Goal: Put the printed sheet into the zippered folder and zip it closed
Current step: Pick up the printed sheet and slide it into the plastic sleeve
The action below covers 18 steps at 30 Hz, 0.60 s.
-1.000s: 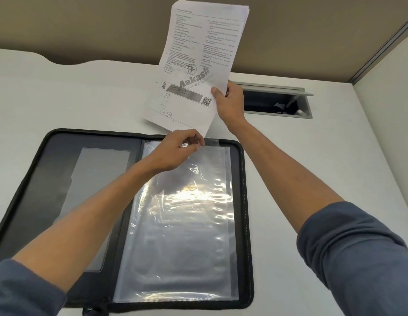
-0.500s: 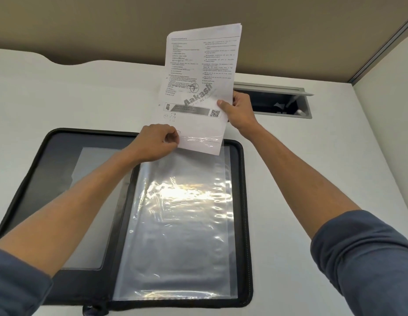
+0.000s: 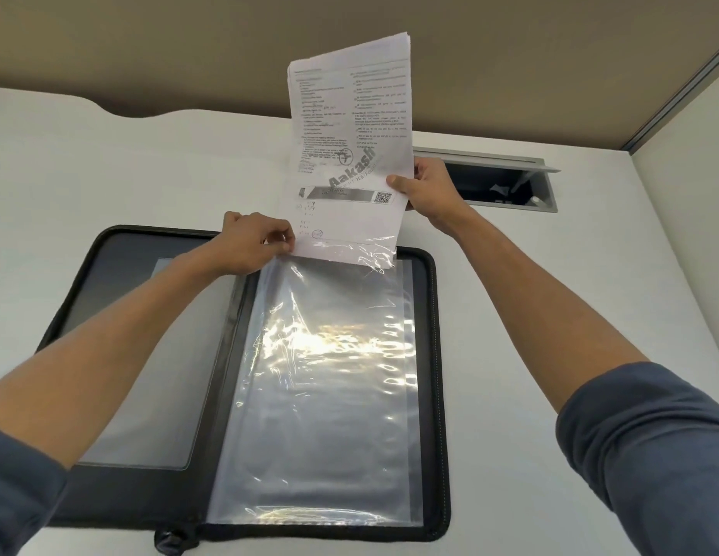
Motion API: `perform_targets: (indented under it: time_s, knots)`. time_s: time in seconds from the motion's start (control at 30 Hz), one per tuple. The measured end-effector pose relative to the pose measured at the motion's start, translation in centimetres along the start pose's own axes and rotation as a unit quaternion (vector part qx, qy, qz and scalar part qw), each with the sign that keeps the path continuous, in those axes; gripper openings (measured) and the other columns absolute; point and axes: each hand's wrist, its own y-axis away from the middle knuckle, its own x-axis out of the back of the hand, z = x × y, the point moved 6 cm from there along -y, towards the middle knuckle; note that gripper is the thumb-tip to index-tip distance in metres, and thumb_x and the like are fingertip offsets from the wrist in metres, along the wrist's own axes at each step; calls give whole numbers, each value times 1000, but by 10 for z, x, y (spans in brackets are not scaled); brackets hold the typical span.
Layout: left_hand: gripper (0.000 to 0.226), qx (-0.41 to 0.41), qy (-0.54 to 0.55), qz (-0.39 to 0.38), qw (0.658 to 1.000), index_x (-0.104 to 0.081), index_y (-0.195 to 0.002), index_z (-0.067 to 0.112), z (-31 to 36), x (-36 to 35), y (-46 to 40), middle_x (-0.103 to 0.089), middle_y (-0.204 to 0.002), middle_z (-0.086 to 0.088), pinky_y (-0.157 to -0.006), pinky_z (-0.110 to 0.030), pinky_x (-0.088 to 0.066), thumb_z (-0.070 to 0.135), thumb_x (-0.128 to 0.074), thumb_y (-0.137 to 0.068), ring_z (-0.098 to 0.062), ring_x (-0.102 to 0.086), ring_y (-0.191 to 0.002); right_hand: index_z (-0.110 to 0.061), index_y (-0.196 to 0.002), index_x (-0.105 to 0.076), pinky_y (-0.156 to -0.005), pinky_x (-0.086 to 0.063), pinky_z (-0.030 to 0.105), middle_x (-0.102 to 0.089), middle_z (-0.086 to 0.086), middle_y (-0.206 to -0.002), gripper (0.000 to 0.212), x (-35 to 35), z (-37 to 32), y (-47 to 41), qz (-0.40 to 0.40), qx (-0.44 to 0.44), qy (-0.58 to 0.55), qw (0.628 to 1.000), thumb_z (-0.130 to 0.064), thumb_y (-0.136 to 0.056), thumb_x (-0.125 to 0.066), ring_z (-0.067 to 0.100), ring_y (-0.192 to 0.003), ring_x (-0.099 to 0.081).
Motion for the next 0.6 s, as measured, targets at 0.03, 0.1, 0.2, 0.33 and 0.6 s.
perform_targets:
  time_s: [0.03, 0.1, 0.2, 0.33, 0.6]
  knots:
    - [17, 2, 1, 4, 1000, -60, -83, 29, 0, 1, 0, -59, -73, 17, -95, -35, -20, 20, -52, -94, 4, -49, -74, -4, -113, -64, -65, -57, 21, -70, 4, -105, 19, 0, -3, 0, -2, 3, -8, 1000, -5, -95, -58, 12, -85, -71]
    - [18, 10, 9, 13, 1000, -61, -82, 29, -2, 3, -1, -57, -70, 17, -97, -36, -20, 18, -52, -94, 3, -50, -72, -10, -106, -65, -64, -57, 21, -71, 0, -98, 15, 0, -6, -1, -9, 8, -21, 1000, -4, -94, -58, 8, -81, -71]
    - [17, 19, 14, 20, 1000, -63, -82, 28, -5, 3, -2, -60, -73, 17, -100, -37, -21, 18, -54, -93, 2, -52, -73, -9, -109, -65, -68, -59, 24, -71, 1, -100, 17, -3, -4, 0, -30, 3, -21, 999, -3, -94, -58, 8, -81, -72]
    - [17, 21, 16, 10, 1000, -65, -84, 28, -3, 3, -2, -62, -78, 17, -98, -33, -20, 19, -54, -93, 1, -52, -76, -5, -117, -64, -66, -59, 23, -70, 1, -101, 23, -12, 1, 0, -64, -14, 5, 998, -5, -94, -60, 7, -81, -72]
    - [33, 112, 152, 95, 978, -54, -126, 16, -19, 2, -13, -53, -123, -4, -93, -39, -42, 26, -54, -95, -21, -54, -104, -6, -121, -61, -70, -60, 27, -67, 5, -114, 28, -25, 21, 8, -81, -56, 30, 995, -7, -93, -61, 16, -92, -69]
